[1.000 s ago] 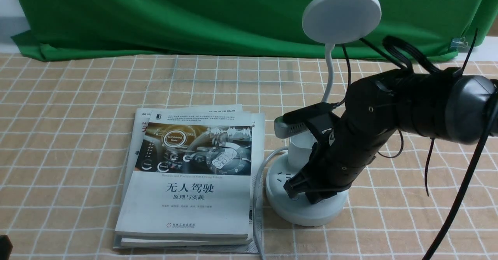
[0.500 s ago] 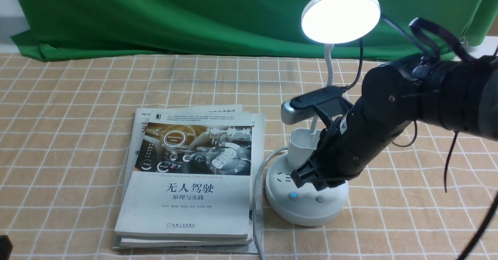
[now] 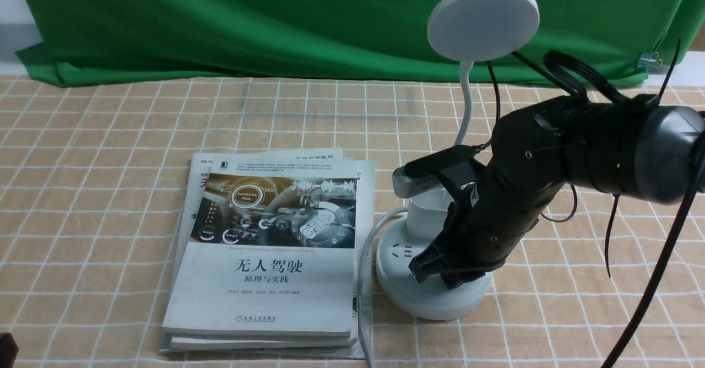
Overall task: Turn off the desk lamp on the light coffee tablecloth by hand.
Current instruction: 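Press the power button on the lamp base to turn the lamp off with the right gripper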
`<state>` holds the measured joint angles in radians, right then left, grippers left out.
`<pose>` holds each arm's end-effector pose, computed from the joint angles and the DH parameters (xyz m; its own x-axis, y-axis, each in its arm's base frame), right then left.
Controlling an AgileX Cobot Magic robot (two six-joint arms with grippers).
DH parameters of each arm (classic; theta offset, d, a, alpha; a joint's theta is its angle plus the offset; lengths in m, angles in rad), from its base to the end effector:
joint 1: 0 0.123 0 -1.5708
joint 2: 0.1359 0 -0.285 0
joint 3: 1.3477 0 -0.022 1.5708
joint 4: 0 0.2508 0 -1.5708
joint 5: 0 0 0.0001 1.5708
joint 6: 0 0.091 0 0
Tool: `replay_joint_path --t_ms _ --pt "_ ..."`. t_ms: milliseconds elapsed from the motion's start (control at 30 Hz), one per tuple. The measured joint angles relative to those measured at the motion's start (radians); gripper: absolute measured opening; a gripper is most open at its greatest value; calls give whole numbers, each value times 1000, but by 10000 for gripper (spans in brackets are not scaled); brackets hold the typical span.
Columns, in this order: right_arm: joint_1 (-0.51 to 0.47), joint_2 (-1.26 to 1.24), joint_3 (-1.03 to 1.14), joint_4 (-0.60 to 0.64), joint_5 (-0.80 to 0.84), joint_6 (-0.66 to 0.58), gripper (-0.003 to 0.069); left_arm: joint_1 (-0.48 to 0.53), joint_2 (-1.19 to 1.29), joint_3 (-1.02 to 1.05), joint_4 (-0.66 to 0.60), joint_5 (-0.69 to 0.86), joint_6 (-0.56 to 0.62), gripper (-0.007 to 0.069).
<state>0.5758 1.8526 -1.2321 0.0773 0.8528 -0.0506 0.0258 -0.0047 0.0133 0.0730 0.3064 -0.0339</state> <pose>0.2986 0.2002 0.1856 -0.8244 -0.5348 -0.1851 -0.5524 0.8316 0.0572 0.0543 0.0034 0.1813 -0.2266 0.0299 -0.9735 -0.0392 0.9984 0.0397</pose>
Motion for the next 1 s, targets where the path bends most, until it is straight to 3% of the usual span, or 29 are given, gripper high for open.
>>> replay_joint_path --t_ms 1000 --pt "-1 -28 15 -5 16 0 64 0 0 0 0 0 0 4"
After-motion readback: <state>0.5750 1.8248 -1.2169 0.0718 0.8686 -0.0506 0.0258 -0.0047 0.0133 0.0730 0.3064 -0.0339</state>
